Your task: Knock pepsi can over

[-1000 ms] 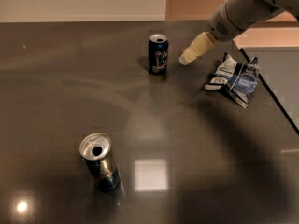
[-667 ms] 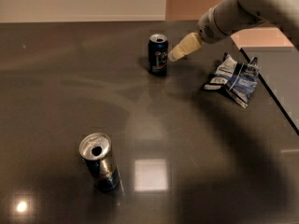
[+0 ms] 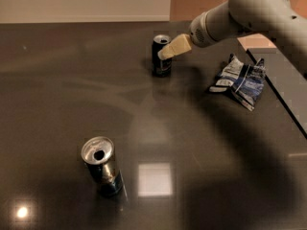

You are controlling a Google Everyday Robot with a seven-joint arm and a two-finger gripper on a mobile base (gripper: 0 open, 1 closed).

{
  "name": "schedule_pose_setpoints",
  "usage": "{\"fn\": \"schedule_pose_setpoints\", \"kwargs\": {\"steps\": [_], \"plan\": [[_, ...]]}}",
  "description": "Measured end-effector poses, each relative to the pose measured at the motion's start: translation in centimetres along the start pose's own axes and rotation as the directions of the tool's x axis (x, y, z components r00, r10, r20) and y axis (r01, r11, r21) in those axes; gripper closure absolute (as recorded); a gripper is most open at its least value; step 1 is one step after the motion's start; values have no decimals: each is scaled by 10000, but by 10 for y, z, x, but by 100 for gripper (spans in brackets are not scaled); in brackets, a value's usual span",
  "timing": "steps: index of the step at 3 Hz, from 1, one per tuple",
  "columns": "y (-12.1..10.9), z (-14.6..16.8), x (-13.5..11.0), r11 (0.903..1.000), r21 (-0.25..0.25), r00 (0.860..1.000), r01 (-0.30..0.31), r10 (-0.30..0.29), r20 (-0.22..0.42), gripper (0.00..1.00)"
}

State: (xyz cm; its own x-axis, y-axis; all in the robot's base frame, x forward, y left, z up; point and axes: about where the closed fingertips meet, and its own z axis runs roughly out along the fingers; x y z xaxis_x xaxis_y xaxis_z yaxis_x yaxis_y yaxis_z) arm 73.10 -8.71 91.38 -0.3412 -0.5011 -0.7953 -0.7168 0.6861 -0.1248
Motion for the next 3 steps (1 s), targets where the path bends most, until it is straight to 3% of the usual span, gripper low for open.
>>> {"fn": "schedule_pose_setpoints", "kwargs": {"steps": [2,3], "plan": [[26,24,-10,9951,-884,9968,-438,494,629,1],[31,28,-12,9930,-1048,9953,-546,625,738,23]]}}
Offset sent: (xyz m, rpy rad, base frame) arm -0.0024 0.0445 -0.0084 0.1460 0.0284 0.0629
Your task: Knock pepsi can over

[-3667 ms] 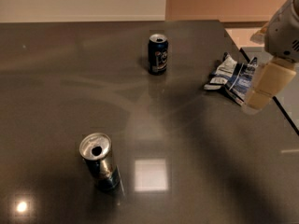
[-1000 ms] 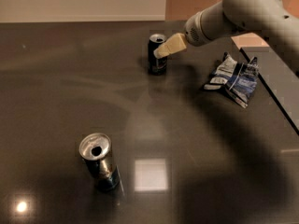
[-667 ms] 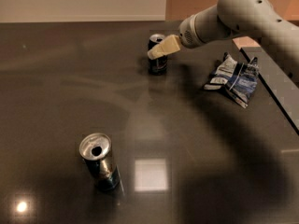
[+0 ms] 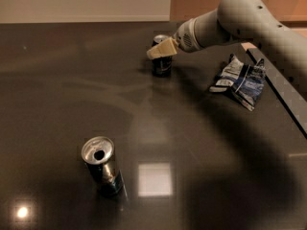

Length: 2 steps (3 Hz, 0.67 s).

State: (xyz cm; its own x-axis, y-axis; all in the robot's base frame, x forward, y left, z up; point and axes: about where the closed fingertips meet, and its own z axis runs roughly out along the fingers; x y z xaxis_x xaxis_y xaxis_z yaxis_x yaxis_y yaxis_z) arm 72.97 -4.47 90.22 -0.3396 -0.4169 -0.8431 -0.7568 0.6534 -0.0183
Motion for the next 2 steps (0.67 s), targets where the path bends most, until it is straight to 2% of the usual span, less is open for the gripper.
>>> {"fn": "schedule_pose_setpoints", "kwargs": {"steps": [2], "plan": [[5,1,-3,9994,-327,9971,144,-119,745,70]]}}
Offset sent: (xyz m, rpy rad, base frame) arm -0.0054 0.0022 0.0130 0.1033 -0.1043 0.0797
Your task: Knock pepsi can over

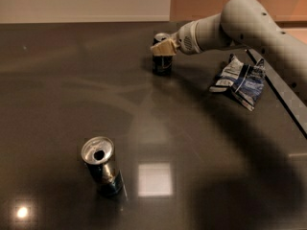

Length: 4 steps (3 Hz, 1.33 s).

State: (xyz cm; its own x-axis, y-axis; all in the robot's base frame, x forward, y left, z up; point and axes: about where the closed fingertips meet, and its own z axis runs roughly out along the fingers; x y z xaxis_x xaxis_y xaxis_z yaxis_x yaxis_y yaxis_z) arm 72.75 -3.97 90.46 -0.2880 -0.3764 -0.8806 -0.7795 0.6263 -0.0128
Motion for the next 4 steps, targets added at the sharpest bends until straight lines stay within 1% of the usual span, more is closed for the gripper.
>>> {"fn": "schedule_pose_setpoints", "kwargs": {"steps": [1,2,3,4], "plan": [[6,-13,-9,9990,-201,9988,401,-395,275,93],[11,-31,-22,9957,-322,9962,866,-867,-37,100],[17,-50,-29,9889,-558,9835,1379,-1434,-1105,100],[24,-58,-23,9777,-1042,9486,1825,-2029,-2427,100]]}}
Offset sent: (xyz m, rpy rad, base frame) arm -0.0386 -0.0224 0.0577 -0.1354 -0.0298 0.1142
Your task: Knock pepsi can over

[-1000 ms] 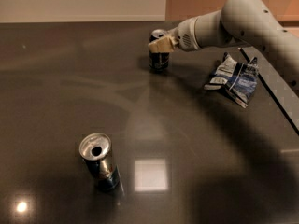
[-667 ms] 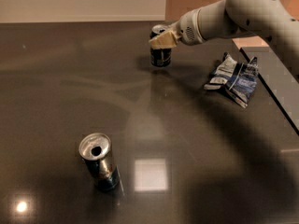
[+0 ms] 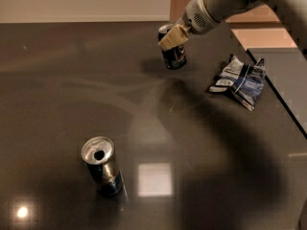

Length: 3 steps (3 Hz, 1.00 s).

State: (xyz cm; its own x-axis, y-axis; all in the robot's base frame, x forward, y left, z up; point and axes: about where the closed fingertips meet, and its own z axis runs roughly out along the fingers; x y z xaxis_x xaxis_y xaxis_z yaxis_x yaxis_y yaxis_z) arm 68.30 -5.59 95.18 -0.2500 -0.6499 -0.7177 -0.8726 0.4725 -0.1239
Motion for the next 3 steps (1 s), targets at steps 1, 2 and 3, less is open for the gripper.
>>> {"fn": "schedule_pose_setpoints", "kwargs": {"steps": [1,2,3], "plan": [[18,0,16,9956,-731,9853,582,-691,-1565,100],[38,-2,34,9847,-1537,9544,821,-1221,-2725,100],[59,-9,50,9707,-2220,9196,918,-1681,-3551,100]]}}
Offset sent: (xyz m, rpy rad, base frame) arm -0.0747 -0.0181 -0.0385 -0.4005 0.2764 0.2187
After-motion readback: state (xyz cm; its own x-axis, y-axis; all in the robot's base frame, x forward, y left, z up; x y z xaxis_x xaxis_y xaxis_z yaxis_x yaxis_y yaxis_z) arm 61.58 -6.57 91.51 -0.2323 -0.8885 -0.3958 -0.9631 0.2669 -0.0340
